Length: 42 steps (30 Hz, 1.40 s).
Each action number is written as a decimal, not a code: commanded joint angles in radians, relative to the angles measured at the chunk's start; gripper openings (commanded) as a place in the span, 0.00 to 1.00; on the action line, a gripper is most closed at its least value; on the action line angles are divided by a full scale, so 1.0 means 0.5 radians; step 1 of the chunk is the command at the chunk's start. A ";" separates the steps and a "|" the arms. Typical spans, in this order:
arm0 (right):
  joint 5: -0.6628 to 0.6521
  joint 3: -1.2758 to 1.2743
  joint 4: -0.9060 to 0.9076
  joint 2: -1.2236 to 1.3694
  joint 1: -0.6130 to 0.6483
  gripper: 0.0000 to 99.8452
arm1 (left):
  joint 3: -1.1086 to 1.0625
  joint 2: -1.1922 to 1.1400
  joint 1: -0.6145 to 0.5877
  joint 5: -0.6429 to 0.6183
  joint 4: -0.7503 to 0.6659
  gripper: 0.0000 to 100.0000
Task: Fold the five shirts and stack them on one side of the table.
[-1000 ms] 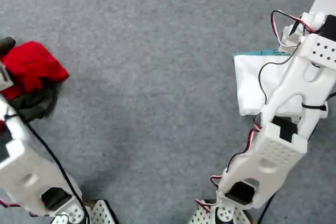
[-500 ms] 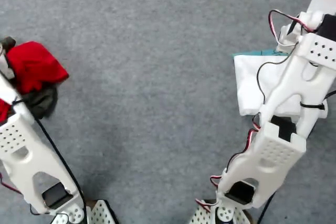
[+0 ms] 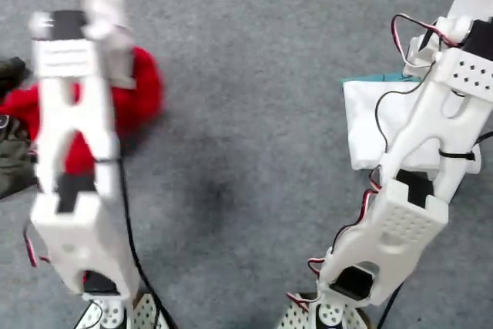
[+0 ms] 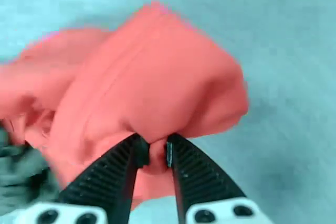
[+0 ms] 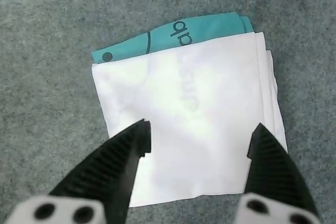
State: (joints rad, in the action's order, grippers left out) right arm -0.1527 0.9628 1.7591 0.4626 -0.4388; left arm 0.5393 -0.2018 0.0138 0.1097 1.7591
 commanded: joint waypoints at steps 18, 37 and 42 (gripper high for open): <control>0.003 0.081 0.009 -0.023 0.439 0.30 | -0.818 1.258 1.247 -0.114 0.003 0.25; 0.015 -0.931 -0.157 0.216 1.869 0.30 | -2.518 1.498 -1.392 -0.117 -0.632 0.21; 0.015 -0.907 -0.157 0.241 1.823 0.30 | -2.871 1.832 -1.809 0.242 -0.700 0.03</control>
State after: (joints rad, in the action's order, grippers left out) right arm -0.1527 0.5025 1.6916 0.5854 0.4833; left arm -0.8247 0.6084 -0.8009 0.1327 1.4277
